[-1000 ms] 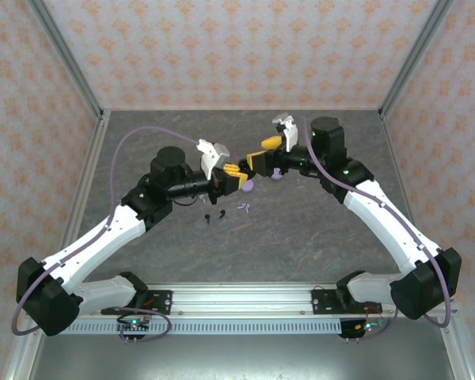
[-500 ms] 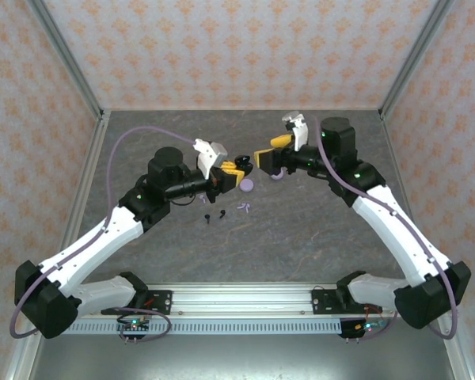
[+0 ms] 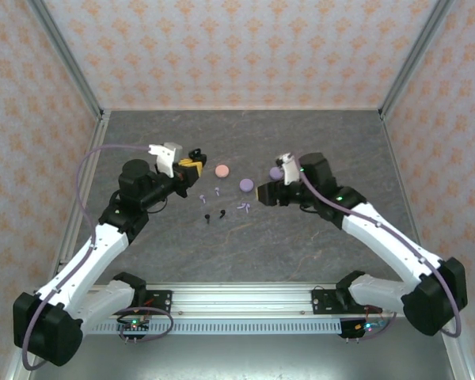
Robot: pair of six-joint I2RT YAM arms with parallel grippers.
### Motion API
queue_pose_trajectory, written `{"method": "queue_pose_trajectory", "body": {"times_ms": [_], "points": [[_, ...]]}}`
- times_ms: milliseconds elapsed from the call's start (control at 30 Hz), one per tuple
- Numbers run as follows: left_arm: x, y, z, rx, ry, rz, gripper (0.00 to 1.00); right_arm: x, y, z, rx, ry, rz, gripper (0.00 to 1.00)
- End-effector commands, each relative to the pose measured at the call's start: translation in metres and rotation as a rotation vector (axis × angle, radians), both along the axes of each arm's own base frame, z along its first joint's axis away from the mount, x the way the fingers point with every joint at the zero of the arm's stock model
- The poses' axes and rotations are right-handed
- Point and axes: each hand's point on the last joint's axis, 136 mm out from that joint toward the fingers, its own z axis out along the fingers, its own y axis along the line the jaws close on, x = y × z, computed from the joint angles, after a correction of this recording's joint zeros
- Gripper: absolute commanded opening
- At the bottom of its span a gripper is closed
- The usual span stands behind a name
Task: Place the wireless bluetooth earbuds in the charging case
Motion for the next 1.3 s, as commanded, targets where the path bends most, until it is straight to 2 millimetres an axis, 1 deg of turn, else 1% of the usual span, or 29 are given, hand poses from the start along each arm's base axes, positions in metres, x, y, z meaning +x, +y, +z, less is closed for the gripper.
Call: {"method": "queue_pose_trajectory", "body": {"times_ms": [0,67,133,200,267,400,533,600,700,833,1067,1267], "points": [[0.003,0.013,0.023,-0.073,-0.043,0.036,0.0,0.006,0.025,-0.016,-0.036,0.014,-0.018,0.57],[0.008,0.024,0.019,-0.071,-0.019,0.073,0.0,0.001,0.047,-0.033,-0.095,0.058,0.021,0.54],[0.013,0.035,0.016,-0.07,0.003,0.113,0.0,-0.002,0.066,-0.046,-0.146,0.093,0.051,0.53],[0.018,0.049,0.011,-0.071,0.033,0.163,0.0,-0.006,0.083,-0.064,-0.223,0.136,0.077,0.52],[0.023,0.064,0.006,-0.081,0.067,0.211,0.0,-0.008,0.1,-0.076,-0.286,0.167,0.104,0.52],[0.03,0.088,-0.005,-0.096,0.137,0.282,0.0,-0.01,0.127,-0.101,-0.39,0.252,0.156,0.52],[0.031,0.1,-0.013,-0.099,0.172,0.322,0.0,-0.008,0.149,-0.122,-0.492,0.281,0.19,0.52],[0.03,0.102,-0.015,-0.103,0.181,0.33,0.0,-0.004,0.152,-0.133,-0.553,0.283,0.188,0.47],[0.027,0.102,-0.012,-0.103,0.186,0.33,0.0,0.006,0.152,-0.146,-0.621,0.277,0.173,0.47],[0.025,0.103,-0.01,-0.096,0.185,0.332,0.0,0.017,0.155,-0.155,-0.674,0.251,0.165,0.45],[0.027,0.102,-0.008,-0.103,0.185,0.327,0.0,0.02,0.162,-0.169,-0.72,0.242,0.189,0.44],[0.027,0.102,-0.008,-0.104,0.187,0.327,0.0,0.018,0.17,-0.177,-0.732,0.238,0.21,0.42]]}}
